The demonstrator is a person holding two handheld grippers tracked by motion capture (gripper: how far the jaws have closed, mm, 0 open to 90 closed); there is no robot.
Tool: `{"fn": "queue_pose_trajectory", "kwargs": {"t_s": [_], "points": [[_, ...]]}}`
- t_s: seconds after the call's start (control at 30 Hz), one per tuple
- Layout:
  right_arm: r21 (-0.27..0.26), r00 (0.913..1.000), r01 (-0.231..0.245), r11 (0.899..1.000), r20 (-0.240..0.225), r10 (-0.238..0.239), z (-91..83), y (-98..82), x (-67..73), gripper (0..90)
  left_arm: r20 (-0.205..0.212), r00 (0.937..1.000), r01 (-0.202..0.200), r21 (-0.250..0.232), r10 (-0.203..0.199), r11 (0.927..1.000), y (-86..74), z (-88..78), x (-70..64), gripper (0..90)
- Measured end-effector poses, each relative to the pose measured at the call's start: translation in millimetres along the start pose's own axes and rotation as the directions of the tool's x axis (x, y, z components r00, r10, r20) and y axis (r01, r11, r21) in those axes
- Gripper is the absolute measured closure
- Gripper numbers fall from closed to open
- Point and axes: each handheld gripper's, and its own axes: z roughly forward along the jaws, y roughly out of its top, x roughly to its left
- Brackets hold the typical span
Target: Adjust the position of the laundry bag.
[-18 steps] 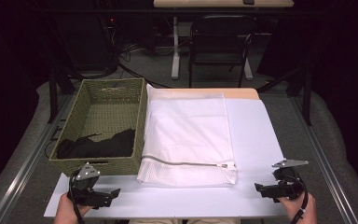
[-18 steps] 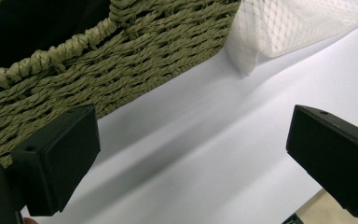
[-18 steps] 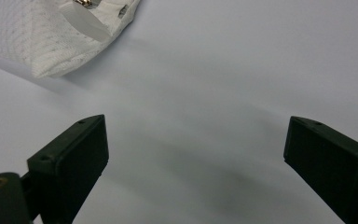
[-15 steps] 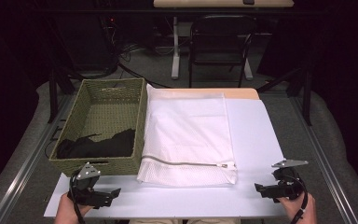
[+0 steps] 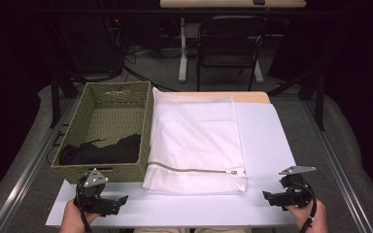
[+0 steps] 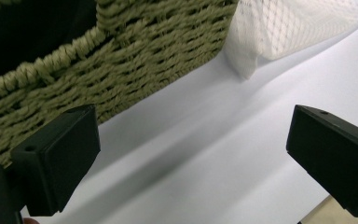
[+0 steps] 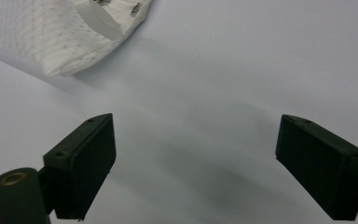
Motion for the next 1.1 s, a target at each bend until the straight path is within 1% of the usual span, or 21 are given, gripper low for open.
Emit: {"fn": "queue_pose_trajectory", "kwargs": {"t_s": [0.03,0.07,0.1,0.17,0.23,0.27,0.3,0.37,0.5,0.53,0.6,0.67,0.7,0.77,0.83,0.87,0.97,1.0,1.03,1.07,1.1], "points": [[0.0,1.0,0.006,1.0,-0.004,-0.006,0.7,0.8,1.1,13.7,0.002,0.9999,-0.01,0.009,0.01,0.9999,0.1,0.2,0.7,2.7],[0.0,1.0,0.006,1.0,-0.004,-0.006,0.7,0.8,1.1,13.7,0.002,0.9999,-0.01,0.009,0.01,0.9999,0.1,0.2,0.7,2.8],[-0.001,0.9997,0.018,1.0,-0.018,-0.018,2.9,3.5,4.5,14.5,0.008,1.0,0.001,0.008,-0.001,1.0,-0.5,0.8,1.1,2.8],[-0.009,0.9992,0.024,1.0,-0.031,-0.025,5.5,7.1,8.3,16.7,0.01,0.9999,-0.003,0.009,0.003,1.0,-0.7,1.1,2.0,2.8],[-0.012,0.9977,0.029,1.0,-0.06,-0.03,6.8,11.2,12.5,17.8,0.01,0.9999,0.003,0.006,-0.003,1.0,-0.9,1.3,2.2,2.8],[-0.012,0.9977,0.029,1.0,-0.06,-0.03,6.8,11.2,12.5,17.8,0.01,0.9999,0.003,0.006,-0.003,1.0,-0.9,1.3,2.2,2.7],[-0.018,0.9959,0.047,0.999,-0.076,-0.048,9.2,14.8,17.4,16.8,0.011,0.9999,0.005,-0.005,-0.005,1.0,-0.8,0.8,1.9,2.5],[-0.008,0.9946,0.063,0.998,-0.082,-0.064,11.3,17.9,21.9,14.1,0.01,0.9999,0.001,-0.005,-0.001,1.0,-0.5,1.0,1.9,1.9],[-0.004,0.9925,0.063,0.998,-0.104,-0.063,14.2,23.5,27.1,9.9,0.013,0.9999,0.004,-0.001,-0.004,1.0,-0.4,3.1,2.2,1.8],[-0.003,0.9927,0.063,0.998,-0.103,-0.063,15.0,25.0,28.7,10.3,0.013,0.9999,0.004,0.003,-0.004,1.0,-0.3,3.2,2.2,1.7],[-0.01,0.991,0.073,0.997,-0.112,-0.074,16.9,27.4,31.9,12.4,0.014,0.9999,-0.005,0.008,0.005,1.0,-0.1,3.7,2.2,1.7],[-0.007,0.9906,0.086,0.996,-0.106,-0.087,17.4,30.6,36.5,14.8,0.015,0.9998,-0.01,0.013,0.01,0.9999,0.0,4.1,1.9,1.8],[-0.016,0.9888,0.102,0.995,-0.108,-0.103,18.9,32.8,38.9,16.2,0.015,0.9999,-0.008,0.014,0.007,0.9999,-0.1,4.5,1.4,1.8],[-0.014,0.9884,0.108,0.994,-0.105,-0.109,20.7,36.3,43.2,19.8,0.017,0.9998,-0.005,0.015,0.005,0.9999,-0.3,5.1,1.1,1.8],[-0.021,0.9861,0.124,0.992,-0.109,-0.126,23.3,39.7,46.2,22.5,0.017,0.9998,-0.007,0.018,0.007,0.9998,-0.4,5.5,1.1,1.8],[-0.015,0.9868,0.122,0.992,-0.106,-0.122,24.0,40.9,47.6,24.0,0.018,0.9998,-0.009,0.021,0.008,0.9997,-0.5,5.8,1.2,1.8],[-0.011,0.9852,0.137,0.991,-0.103,-0.137,27.3,44.6,51.3,27.7,0.02,0.9997,-0.015,0.026,0.015,0.9996,-0.8,6.3,1.3,2.3],[-0.01,0.9843,0.138,0.99,-0.11,-0.138,28.5,45.4,52.7,28.9,0.021,0.9996,-0.021,0.028,0.021,0.9994,-0.8,6.6,1.5,2.4],[-0.008,0.9837,0.148,0.989,-0.102,-0.148,30.0,46.2,54.1,29.7,0.021,0.9996,-0.018,0.029,0.018,0.9994,-1.0,6.8,1.0,2.4],[-0.003,0.9822,0.154,0.988,-0.109,-0.153,30.9,46.8,55.3,30.7,0.022,0.9997,-0.012,0.028,0.011,0.9995,-1.3,6.8,0.4,2.4],[-0.002,0.9817,0.159,0.987,-0.106,-0.158,32.0,47.4,56.7,31.5,0.022,0.9996,-0.019,0.031,0.018,0.9994,-1.2,6.6,0.9,2.4]]}}
